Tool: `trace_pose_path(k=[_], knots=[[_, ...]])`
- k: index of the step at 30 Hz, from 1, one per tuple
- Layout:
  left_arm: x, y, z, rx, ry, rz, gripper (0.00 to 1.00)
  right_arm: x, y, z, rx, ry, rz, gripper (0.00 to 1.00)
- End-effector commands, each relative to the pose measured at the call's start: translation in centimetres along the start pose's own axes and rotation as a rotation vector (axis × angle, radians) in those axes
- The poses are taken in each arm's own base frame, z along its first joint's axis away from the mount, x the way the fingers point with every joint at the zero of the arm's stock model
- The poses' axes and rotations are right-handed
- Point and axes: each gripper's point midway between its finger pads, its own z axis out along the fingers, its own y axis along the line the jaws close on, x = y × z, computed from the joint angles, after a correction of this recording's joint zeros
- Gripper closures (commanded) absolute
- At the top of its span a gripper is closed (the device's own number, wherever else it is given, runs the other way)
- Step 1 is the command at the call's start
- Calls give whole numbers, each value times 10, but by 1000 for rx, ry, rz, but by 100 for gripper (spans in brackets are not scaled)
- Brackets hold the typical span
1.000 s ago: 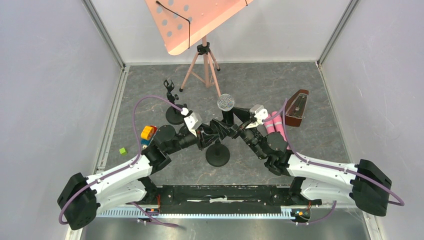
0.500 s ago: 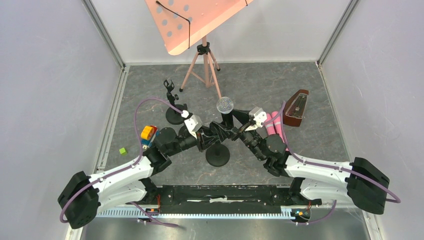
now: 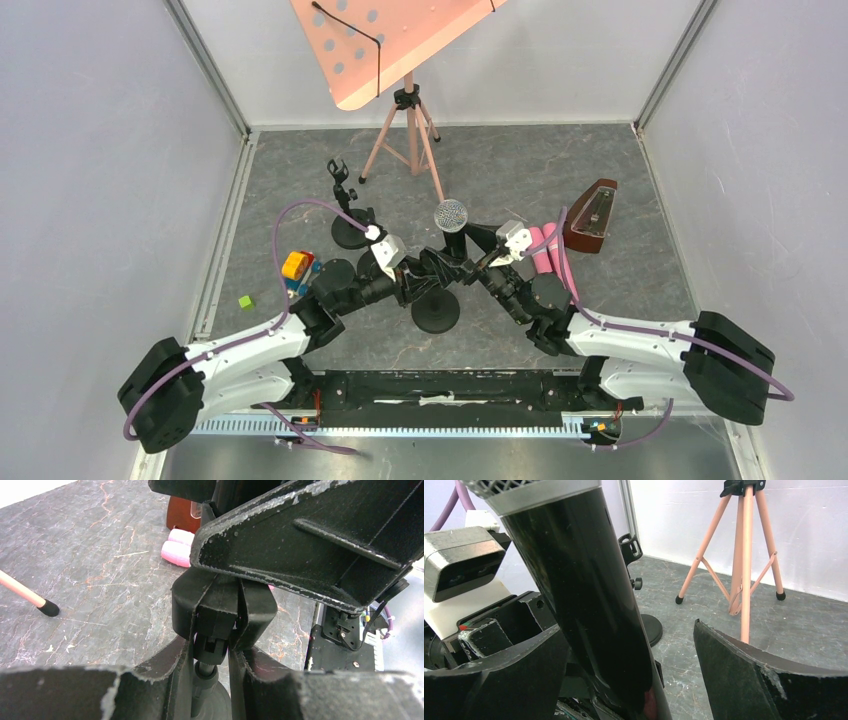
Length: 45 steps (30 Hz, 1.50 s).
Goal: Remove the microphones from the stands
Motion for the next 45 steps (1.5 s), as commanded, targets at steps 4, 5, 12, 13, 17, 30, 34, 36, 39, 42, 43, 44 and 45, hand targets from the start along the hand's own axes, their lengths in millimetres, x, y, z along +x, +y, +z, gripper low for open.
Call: trace_pose_path(k=[4, 5, 12, 13, 17, 30, 34, 36, 39, 42, 43, 44, 45], knots=[[70, 2, -12, -22, 233, -78, 98, 129, -31, -50, 5, 457, -228, 4], [71, 2, -12, -23, 236, -78, 98, 129, -32, -51, 2, 458, -226, 4], [75, 2, -10, -19, 242, -84, 98, 139, -33, -55, -15, 476, -212, 4], [76, 2, -10, -20, 244, -85, 98, 140, -33, -55, -20, 476, -210, 4], [80, 3, -11, -21, 253, -89, 98, 144, -33, -55, -26, 491, -205, 4], [34, -11, -8, 27, 145, -91, 55, 91, -14, -38, -39, 321, -36, 2], [16, -15, -9, 42, 131, -76, 44, 76, -5, -35, -65, 277, 9, 2], [10, -17, -9, 44, 124, -66, 39, 73, -5, -35, -61, 263, 28, 2], [1, -15, -11, 28, 104, -45, 35, 67, -6, -34, -50, 246, 55, 2], [-9, -12, -11, 14, 86, -21, 32, 59, -3, -33, -55, 210, 84, 2], [-11, -12, -11, 12, 82, -12, 32, 57, -3, -34, -55, 197, 101, 2], [-14, -11, -10, 7, 78, -5, 31, 53, -1, -34, -63, 182, 113, 2], [-16, -10, -10, 5, 75, 3, 31, 52, 1, -33, -71, 174, 127, 2]])
